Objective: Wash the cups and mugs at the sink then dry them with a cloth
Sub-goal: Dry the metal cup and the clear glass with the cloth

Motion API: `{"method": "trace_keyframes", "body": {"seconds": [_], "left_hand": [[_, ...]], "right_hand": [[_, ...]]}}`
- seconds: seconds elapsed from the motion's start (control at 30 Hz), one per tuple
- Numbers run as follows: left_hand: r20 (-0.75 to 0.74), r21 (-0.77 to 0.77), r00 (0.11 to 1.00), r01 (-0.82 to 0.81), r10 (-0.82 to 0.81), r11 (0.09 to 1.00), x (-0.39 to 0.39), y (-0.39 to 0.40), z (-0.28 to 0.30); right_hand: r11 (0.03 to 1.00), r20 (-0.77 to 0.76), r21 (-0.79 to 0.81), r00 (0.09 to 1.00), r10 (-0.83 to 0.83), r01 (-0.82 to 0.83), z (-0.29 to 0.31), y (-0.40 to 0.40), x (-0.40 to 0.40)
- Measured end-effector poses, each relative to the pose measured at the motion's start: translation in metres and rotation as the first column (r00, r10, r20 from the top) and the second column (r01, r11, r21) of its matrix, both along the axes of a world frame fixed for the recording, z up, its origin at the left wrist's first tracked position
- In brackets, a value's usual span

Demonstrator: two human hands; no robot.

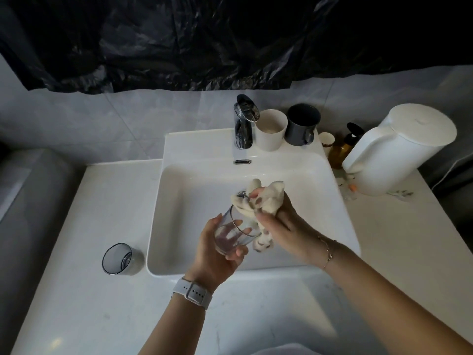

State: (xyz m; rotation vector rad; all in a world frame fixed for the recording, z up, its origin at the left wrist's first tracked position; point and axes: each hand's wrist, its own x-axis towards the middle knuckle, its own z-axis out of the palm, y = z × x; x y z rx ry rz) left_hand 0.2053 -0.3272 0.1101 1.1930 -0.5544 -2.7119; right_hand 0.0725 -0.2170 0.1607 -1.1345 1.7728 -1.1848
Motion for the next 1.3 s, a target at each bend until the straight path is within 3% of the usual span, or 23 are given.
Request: {"method": "trace_keyframes", "body": {"seconds": [0.13,0.2,0.3,0.37,0.43,0.47,0.53,0.57,0.63,0.73,0.8,0.87,0.93,1.0,1.1,1.17,1.3], "left_hand": [[-0.016,0.006,1.0,-0.013,0.013,1.0,0.001,0.001,0.001],[0.018,-0.021,1.0,-0.017,0.017,1.0,0.0,0.001,0.002],[0.005,-0.031,1.0,-0.02,0.02,0.999,-0.003,0.002,0.001],[0.012,-0.012,0.999,-0.04,0.04,0.999,-0.002,0.003,-0.001],[-0.005,0.004,0.998,-0.058,0.058,0.998,0.001,0.003,-0.003],[-0.009,0.003,0.998,-0.066,0.066,0.998,0.003,0.003,-0.005],[0.019,-0.018,0.997,-0.072,0.073,0.997,0.005,0.002,-0.008],[0.031,-0.037,0.997,-0.071,0.072,0.997,0.005,0.001,-0.009],[0.016,-0.049,0.998,-0.058,0.059,0.997,0.002,0.001,-0.004],[-0.017,-0.092,1.0,-0.019,0.017,0.996,0.0,0.001,0.001],[0.008,-0.16,0.999,0.043,-0.042,0.986,0.0,0.0,0.001],[0.06,-0.201,0.995,0.085,-0.074,0.976,-0.001,0.0,0.003],[0.08,-0.239,0.991,0.119,-0.103,0.964,-0.002,0.001,0.006],[0.1,-0.294,0.985,0.163,-0.139,0.942,-0.003,0.001,0.011],[0.134,-0.414,0.979,0.199,-0.156,0.888,-0.005,-0.001,0.011],[0.155,-0.492,0.973,0.228,-0.173,0.84,-0.006,-0.003,0.015],[0.218,-0.589,0.955,0.292,-0.199,0.754,-0.011,-0.002,0.028]], "right_hand": [[0.981,-0.342,-0.082,0.93,0.138,-0.176,0.0,-0.005,-0.01],[0.971,-0.401,-0.027,0.892,0.208,-0.238,0.003,-0.008,-0.013],[0.993,-0.267,-0.003,0.957,0.113,-0.118,0.008,-0.016,-0.006],[0.993,0.03,0.033,0.993,0.114,-0.115,0.007,-0.019,-0.005],[0.953,0.326,0.105,0.915,0.238,-0.286,0.006,-0.015,-0.007],[0.94,0.395,0.108,0.882,0.257,-0.322,0.005,-0.013,-0.008],[0.982,0.351,0.023,0.921,0.166,-0.186,0.0,-0.01,-0.007],[0.997,0.203,-0.045,0.977,0.067,-0.059,-0.005,-0.01,-0.006],[0.986,-0.022,-0.148,0.997,-0.077,0.073,-0.018,-0.01,-0.003],[0.971,-0.019,-0.144,0.981,-0.194,0.189,-0.032,-0.01,0.002],[0.954,-0.02,-0.007,0.954,-0.298,0.298,-0.036,-0.01,0.001],[0.935,0.102,0.214,0.946,-0.308,0.282,-0.035,-0.01,-0.002],[0.937,0.285,0.328,0.934,-0.217,0.117,-0.032,-0.009,-0.007],[0.935,0.371,0.348,0.925,-0.078,-0.061,-0.026,-0.009,-0.01],[0.923,0.528,0.347,0.848,-0.045,-0.168,-0.031,-0.011,-0.011],[0.931,0.642,0.321,0.762,-0.079,-0.174,-0.039,-0.014,-0.008],[0.944,0.718,0.329,0.648,-0.254,0.006,-0.046,-0.017,-0.006]]}}
